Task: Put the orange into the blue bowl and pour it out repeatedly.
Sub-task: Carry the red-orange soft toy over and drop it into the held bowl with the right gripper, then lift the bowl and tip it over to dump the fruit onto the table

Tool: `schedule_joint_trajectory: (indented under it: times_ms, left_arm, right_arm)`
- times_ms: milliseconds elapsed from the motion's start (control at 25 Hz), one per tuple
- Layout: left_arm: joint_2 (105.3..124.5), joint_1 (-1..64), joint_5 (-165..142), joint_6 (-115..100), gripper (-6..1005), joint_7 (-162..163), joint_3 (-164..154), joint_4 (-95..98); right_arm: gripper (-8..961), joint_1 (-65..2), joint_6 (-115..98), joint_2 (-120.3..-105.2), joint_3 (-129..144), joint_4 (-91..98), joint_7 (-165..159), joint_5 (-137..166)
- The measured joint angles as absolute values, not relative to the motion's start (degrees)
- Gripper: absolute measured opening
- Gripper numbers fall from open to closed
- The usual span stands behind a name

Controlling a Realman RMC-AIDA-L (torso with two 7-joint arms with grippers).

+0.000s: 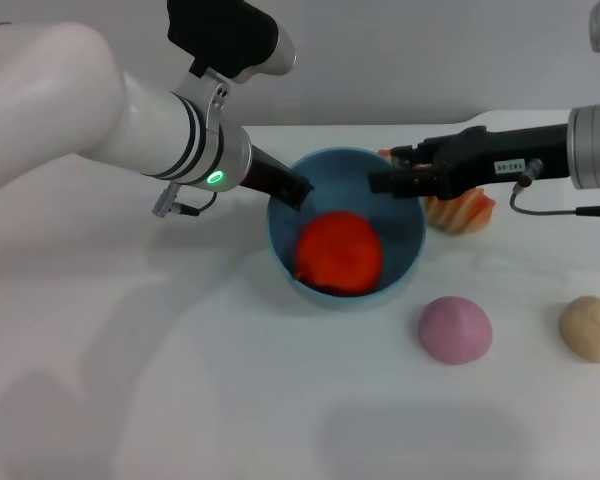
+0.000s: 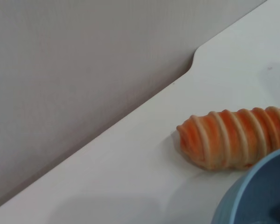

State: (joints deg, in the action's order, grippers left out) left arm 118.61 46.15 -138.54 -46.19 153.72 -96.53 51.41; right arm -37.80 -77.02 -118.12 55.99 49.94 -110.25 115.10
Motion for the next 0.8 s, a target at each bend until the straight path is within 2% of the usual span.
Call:
schedule_joint_trajectory:
  times_ms: [40, 240, 440, 800]
  left_arm:
    - [118.58, 46.1, -138.6, -46.1, 0, 153.7, -96.5, 51.4]
    - [118.56, 46.1, -138.6, -44.8, -1, 153.4, -96.8, 51.4]
    - [118.57, 45.7, -138.9, -42.5, -1, 153.2, -97.2, 51.4]
    - [118.54, 46.0, -146.1, -37.1, -1, 153.0, -99.8, 52.9]
  right_arm:
    - [510, -37.6, -77.0, -118.15, 55.8, 50.8, -109.9, 115.1]
    - [532, -33.4, -71.3, -118.98, 54.2, 56.5, -99.9, 108.8]
    - [554, -26.7, -62.0, -118.97, 53.8, 56.4, -80.1, 89.8]
    - [558, -19.1, -56.1, -118.92, 53.6, 36.7, -47.6, 59.9]
